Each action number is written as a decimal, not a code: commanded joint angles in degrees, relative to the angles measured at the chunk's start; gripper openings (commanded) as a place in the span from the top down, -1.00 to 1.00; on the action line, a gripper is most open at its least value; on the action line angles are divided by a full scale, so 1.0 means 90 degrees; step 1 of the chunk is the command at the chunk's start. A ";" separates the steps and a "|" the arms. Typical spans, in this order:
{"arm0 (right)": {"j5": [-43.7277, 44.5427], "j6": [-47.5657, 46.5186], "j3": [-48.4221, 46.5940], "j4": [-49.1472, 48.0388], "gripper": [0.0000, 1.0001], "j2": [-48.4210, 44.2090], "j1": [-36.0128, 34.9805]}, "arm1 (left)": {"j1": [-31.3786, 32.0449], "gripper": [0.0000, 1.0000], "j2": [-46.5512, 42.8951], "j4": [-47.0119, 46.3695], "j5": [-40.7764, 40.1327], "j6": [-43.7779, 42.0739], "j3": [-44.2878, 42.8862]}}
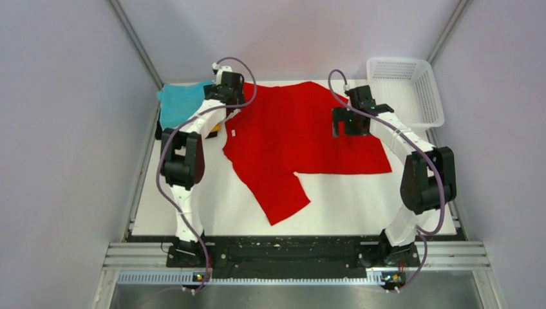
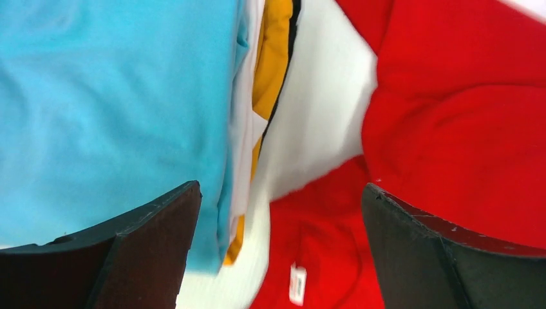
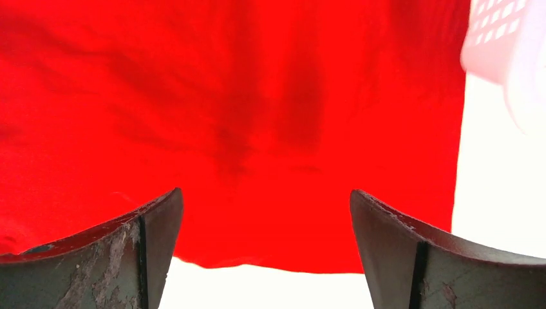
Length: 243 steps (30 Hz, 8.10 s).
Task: Fold and stack the t-shirts
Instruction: Flatten out the tshirt
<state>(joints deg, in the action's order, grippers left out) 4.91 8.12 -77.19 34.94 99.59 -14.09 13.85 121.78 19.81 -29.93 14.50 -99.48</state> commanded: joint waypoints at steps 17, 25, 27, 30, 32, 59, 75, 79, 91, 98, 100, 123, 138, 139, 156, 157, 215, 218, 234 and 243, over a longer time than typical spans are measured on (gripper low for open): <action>0.0726 0.1257 0.2236 -0.1643 -0.97 -0.2480 0.0357 | 0.1507 -0.97 -0.4109 0.0268 0.2800 0.2202 0.3586; 0.2668 0.2412 0.2683 -0.2003 -0.97 -0.3667 0.0543 | 0.3830 -0.93 -0.4792 0.2142 0.2113 0.3481 0.4835; 0.2886 0.2549 0.2846 -0.2211 -0.97 -0.3966 0.0544 | 0.4463 -0.90 -0.4683 0.2695 0.1941 0.4058 0.4848; 0.2997 0.2633 0.3169 -0.2629 -0.97 -0.4363 0.0542 | 0.5233 -0.87 -0.4390 0.3011 0.1841 0.4770 0.4765; 0.2940 0.2684 0.3317 -0.2750 -0.97 -0.4552 0.0540 | 0.5547 -0.82 -0.4107 0.3048 0.1839 0.5082 0.4710; 0.2087 0.2691 0.3552 -0.2531 -0.98 -0.4751 0.0541 | 0.5807 0.35 -0.2254 0.3350 0.1019 0.6660 0.4755; 0.2364 0.2676 0.3612 -0.0874 -0.97 -0.4615 0.0546 | 0.4002 1.00 -0.4199 0.4698 0.0267 0.7194 0.6148; 0.2603 0.2949 0.3979 -0.0298 -0.97 -0.4601 0.0569 | 0.3631 1.00 -0.4918 0.4719 0.0167 0.6741 0.6180; 0.1816 0.3781 0.4588 0.0543 -0.89 -0.4331 0.0784 | 0.3422 1.00 -0.5780 0.3911 0.0594 0.5820 0.6274; 0.1763 0.4029 0.4872 -0.0013 -0.62 -0.4015 0.0785 | 0.3422 1.00 -0.5815 0.3664 0.0628 0.5488 0.6311; 0.1641 0.4051 0.4914 -0.0276 -0.46 -0.3892 0.0789 | 0.3422 1.00 -0.5774 0.3640 0.0626 0.5455 0.6324; 0.0709 0.4007 0.5465 -0.0921 0.41 -0.3280 0.0784 | 0.3422 1.00 -0.5540 0.3384 0.0560 0.5297 0.6158; 0.0317 0.3381 0.5207 -0.1641 1.00 -0.3758 0.0790 | 0.3327 1.00 -0.5639 0.3349 0.0038 0.5202 0.5617; 0.0312 0.3287 0.5110 -0.1671 1.00 -0.3853 0.0785 | 0.3284 1.00 -0.5646 0.3242 -0.0003 0.5112 0.5465; 0.0781 0.1815 0.3011 -0.1717 1.00 -0.5214 0.0791 | 0.3007 1.00 -0.6920 0.1237 -0.1905 0.2489 0.3420; 0.0715 0.1755 0.2870 -0.1670 1.00 -0.5241 0.0786 | 0.3003 1.00 -0.7052 0.0933 -0.1835 0.2246 0.3420; 0.0881 0.1175 0.3261 -0.4732 1.00 -0.4287 0.0785 | 0.0928 1.00 -0.2683 -0.1240 0.0210 -0.0870 0.1111; 0.0882 0.1176 0.3459 -0.5326 1.00 -0.3303 0.0791 | 0.0637 1.00 -0.1165 -0.0569 0.0749 -0.0454 0.0109; 0.1313 0.1030 0.1977 -0.5470 1.00 -0.0175 0.0919 | 0.0355 1.00 0.1244 0.0201 0.0756 0.0457 -0.2019; 0.1995 0.1182 0.1409 -0.4571 -0.05 -0.0020 0.0911 | 0.0180 -0.85 0.2097 0.0797 0.1141 0.0470 -0.3419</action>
<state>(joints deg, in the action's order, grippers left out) 19.11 18.59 -59.07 -10.24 99.13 -6.46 16.40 139.96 24.43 -21.56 17.78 -125.38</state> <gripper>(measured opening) 0.314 0.712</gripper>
